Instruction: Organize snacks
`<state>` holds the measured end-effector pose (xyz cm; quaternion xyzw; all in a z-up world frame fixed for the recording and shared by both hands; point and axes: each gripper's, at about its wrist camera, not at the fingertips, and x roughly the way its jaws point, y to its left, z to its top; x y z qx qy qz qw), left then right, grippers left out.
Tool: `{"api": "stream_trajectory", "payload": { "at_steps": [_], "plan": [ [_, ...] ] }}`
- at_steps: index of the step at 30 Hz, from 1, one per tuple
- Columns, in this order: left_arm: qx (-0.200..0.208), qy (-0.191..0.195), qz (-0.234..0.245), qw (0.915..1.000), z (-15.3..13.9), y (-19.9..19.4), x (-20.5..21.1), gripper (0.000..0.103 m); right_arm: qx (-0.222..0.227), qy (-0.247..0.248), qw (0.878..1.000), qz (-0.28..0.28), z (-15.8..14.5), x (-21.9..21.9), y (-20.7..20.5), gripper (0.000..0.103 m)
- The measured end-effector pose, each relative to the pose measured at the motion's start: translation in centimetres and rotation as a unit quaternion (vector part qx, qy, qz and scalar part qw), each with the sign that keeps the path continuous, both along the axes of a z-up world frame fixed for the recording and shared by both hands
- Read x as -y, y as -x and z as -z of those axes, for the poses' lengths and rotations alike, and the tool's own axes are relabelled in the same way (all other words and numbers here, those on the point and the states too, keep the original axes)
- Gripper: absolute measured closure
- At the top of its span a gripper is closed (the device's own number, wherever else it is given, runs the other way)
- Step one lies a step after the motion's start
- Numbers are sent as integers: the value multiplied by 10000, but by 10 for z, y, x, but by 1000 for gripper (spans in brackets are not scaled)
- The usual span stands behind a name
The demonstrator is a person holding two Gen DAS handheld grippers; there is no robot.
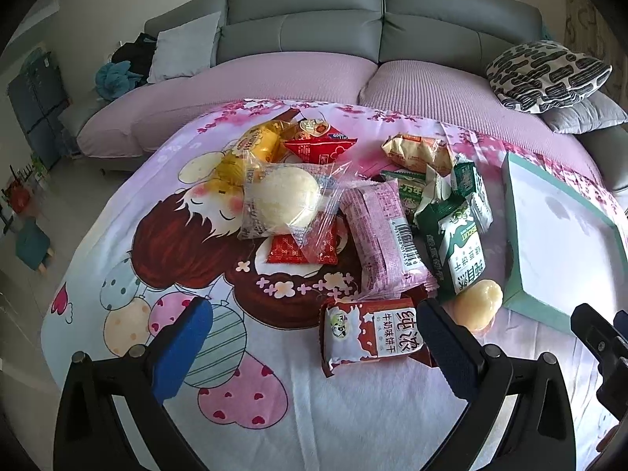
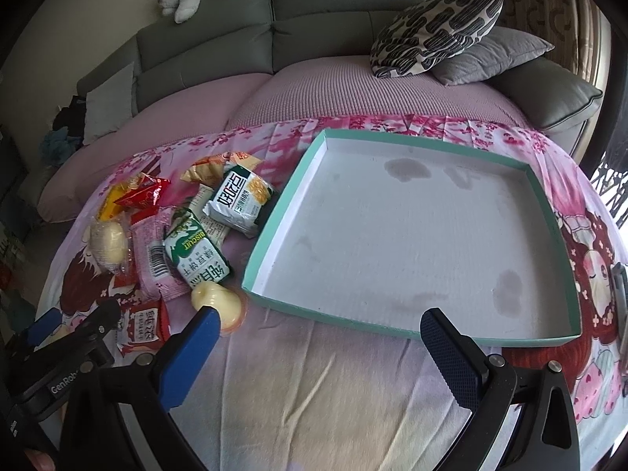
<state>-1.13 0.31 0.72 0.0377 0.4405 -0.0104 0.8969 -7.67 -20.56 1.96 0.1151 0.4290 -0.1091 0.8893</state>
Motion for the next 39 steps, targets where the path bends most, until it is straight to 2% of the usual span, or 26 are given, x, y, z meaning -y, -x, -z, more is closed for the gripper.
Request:
{"api": "stream_trajectory", "payload": {
  "at_steps": [25,39],
  "plan": [
    [276,108,-30,9996,-37,22,-14,0,390,193,9991,4,-45,-16,25,0],
    [301,136,-41,9994,-40,26,-17,0,423,210,9989,4,-51,-19,29,0]
  ]
}}
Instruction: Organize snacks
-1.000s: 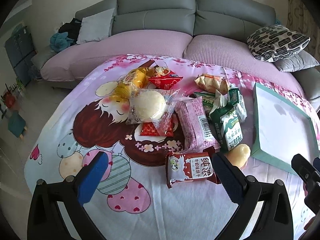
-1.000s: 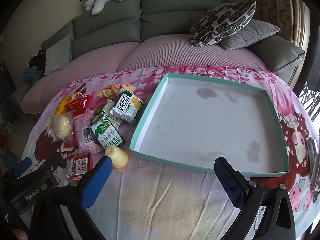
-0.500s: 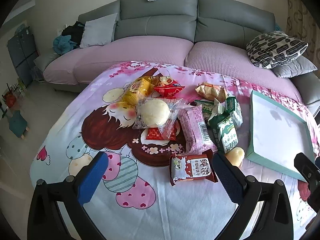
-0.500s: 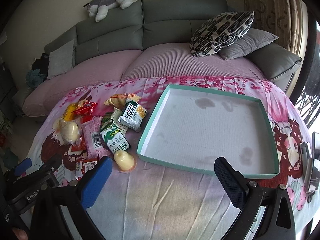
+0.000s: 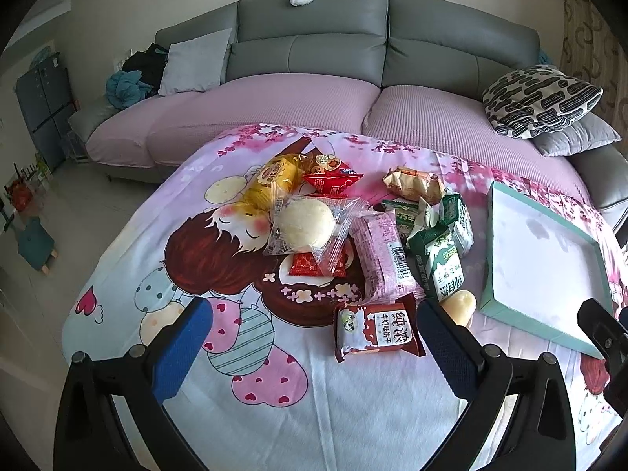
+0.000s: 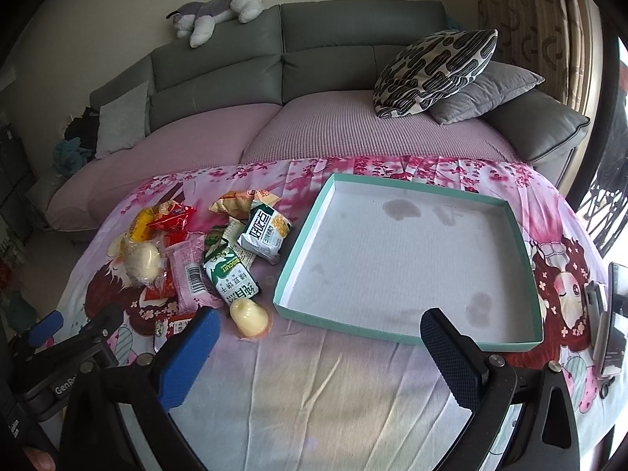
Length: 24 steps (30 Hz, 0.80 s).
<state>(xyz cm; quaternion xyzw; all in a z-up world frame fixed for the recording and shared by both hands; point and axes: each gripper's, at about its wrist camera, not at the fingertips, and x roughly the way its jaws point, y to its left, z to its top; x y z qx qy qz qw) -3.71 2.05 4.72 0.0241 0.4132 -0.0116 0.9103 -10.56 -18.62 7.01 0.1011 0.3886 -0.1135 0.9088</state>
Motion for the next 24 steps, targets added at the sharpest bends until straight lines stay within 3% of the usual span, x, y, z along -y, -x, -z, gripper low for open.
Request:
{"api": "stream_trajectory", "payload": {
  "at_steps": [24],
  "plan": [
    [-310,-46,-90,9995,17,-8,1,0,-138,-38,9999,-34,13,-2,-8,0]
  ]
}}
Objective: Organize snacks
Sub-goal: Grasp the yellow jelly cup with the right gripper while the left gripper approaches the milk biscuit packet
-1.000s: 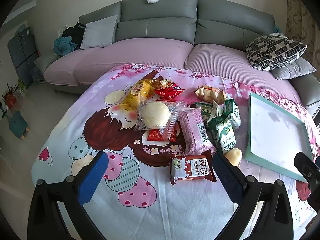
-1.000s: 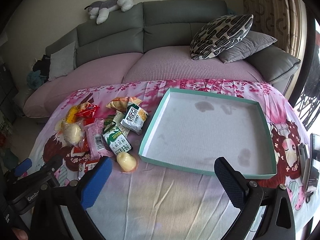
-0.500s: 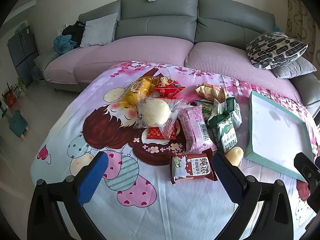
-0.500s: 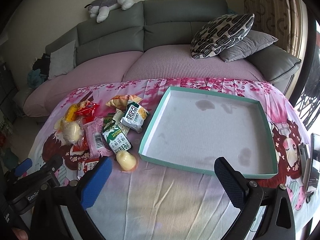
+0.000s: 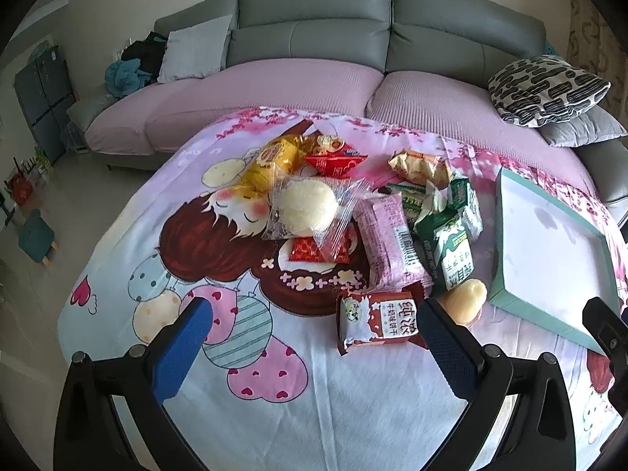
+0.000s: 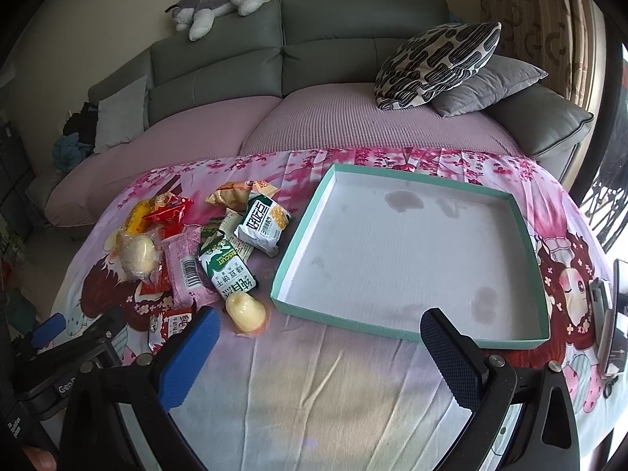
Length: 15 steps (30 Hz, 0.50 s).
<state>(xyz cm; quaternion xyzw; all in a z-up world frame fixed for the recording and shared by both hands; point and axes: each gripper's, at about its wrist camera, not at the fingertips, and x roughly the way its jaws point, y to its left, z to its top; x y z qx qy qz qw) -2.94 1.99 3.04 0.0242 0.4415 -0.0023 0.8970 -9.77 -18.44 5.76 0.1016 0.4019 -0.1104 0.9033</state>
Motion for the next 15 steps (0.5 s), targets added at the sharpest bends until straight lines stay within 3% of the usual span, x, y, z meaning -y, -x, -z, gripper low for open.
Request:
{"api": "stream_trajectory", "payload": {
  "at_steps": [11,15],
  "plan": [
    [-718,265,-525,9957,38,-18,-24,0,-367,-427,9964,-631,42,-31,-31,0],
    [-884,468,-478,9938,51,-24,-25,0,-501,-523,9945,-761,60,-40,-42,9]
  ]
}}
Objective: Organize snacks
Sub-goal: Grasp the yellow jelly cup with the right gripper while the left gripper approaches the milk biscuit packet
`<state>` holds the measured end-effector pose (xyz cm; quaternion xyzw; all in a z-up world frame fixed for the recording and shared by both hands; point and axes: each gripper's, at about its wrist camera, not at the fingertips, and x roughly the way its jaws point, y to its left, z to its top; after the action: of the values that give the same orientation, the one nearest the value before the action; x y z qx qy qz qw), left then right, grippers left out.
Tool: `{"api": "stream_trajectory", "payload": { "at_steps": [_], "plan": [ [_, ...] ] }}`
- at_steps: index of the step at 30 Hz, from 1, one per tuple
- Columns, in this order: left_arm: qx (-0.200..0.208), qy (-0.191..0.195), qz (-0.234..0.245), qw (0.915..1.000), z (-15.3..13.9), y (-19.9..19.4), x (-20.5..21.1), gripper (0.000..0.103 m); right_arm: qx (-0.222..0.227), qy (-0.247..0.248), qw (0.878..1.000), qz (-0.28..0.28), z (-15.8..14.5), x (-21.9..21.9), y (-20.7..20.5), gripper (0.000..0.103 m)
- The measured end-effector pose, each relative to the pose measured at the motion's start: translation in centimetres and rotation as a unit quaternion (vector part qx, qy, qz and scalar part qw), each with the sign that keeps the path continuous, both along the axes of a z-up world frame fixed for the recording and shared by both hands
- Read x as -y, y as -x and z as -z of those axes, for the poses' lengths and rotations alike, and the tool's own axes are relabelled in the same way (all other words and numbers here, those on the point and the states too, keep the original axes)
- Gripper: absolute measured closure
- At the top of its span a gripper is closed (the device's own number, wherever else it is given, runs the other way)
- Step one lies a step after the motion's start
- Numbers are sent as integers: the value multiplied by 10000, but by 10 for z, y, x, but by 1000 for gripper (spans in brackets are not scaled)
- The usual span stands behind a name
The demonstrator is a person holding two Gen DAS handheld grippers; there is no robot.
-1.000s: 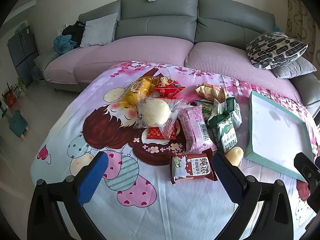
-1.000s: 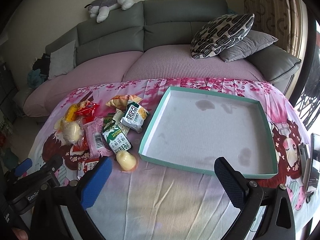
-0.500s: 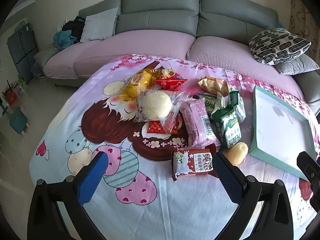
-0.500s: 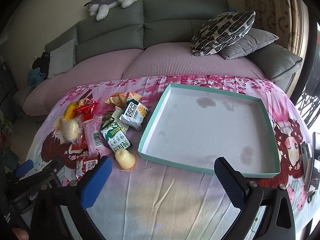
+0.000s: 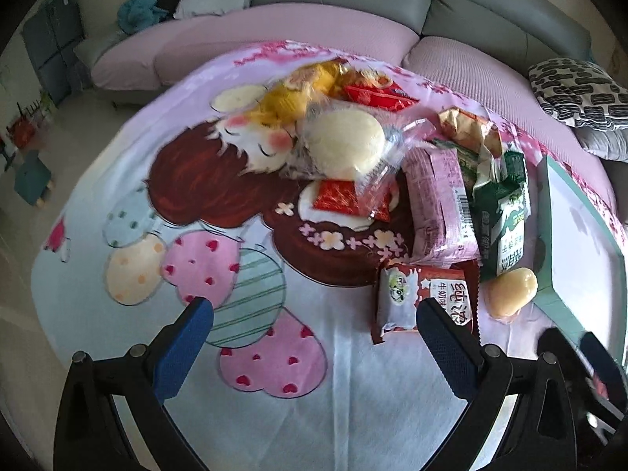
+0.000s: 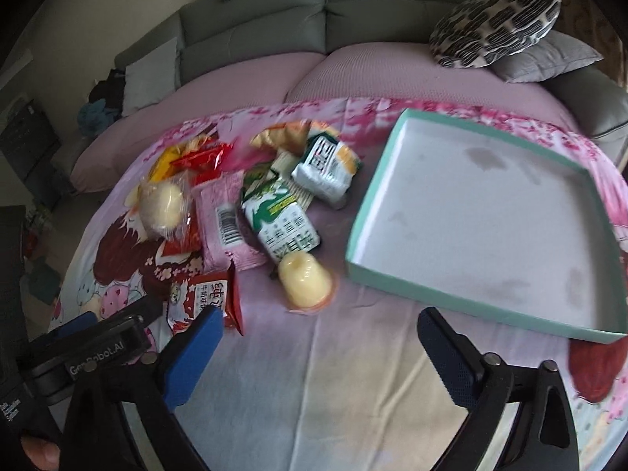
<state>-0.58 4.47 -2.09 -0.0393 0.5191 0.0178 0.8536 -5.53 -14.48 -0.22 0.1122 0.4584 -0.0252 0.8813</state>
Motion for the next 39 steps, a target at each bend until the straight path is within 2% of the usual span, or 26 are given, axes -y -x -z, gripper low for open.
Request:
{"api": "stream_trajectory", "payload": {
  "at_steps": [4,9,13,19,30,33,37,39],
  "plan": [
    [52,141,101,9998,5,-5,6,0,-87,-212,9997,22,15,4,-11,22],
    [28,360,221,9991,12,-11,10,1,-68,-326,9994,120,26,12,-19,30],
    [17,346,347,9988,17,-16,16,2,-155,-344,9992,108,34,15,-25,37],
    [-3,764,442,9961,17,-22,15,2,-125,-346,9993,36,35,16,-30,38],
    [103,846,326,9958,11,-24,10,2,-53,-367,9990,-238,38,1,-42,41],
    [106,841,336,9958,11,-23,11,2,-63,-381,9991,-175,40,3,-45,45],
    [89,813,375,9959,11,-22,14,2,-91,-379,9992,-59,41,9,-46,58],
    [92,798,402,9960,11,-22,16,2,-105,-382,9992,-48,41,11,-44,58]
  ]
}}
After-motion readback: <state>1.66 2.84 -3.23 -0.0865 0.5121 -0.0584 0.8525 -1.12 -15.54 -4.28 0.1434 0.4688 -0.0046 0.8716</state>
